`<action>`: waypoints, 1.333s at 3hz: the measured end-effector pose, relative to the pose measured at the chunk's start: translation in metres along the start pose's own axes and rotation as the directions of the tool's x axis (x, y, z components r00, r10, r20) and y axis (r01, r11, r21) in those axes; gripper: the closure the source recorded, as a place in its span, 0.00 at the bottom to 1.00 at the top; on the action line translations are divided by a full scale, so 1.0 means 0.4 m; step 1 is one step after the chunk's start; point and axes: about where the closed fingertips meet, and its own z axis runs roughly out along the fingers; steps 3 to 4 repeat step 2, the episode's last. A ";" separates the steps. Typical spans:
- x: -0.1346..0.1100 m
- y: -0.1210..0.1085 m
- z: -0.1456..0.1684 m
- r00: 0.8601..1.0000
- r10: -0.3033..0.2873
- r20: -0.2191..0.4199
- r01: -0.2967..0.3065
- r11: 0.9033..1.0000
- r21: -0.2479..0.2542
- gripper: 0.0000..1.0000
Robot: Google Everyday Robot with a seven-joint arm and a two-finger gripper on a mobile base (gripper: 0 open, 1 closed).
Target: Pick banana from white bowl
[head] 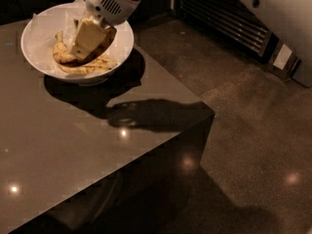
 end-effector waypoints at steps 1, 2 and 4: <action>-0.005 0.079 -0.034 0.998 0.056 0.018 -0.056 0.998 0.027 1.00; -0.005 0.179 -0.053 0.995 0.095 0.018 -0.096 0.994 0.048 1.00; -0.005 0.179 -0.053 0.995 0.095 0.018 -0.096 0.994 0.048 1.00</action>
Offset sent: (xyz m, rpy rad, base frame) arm -0.1228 -0.0143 0.0062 0.0370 0.0424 -0.1556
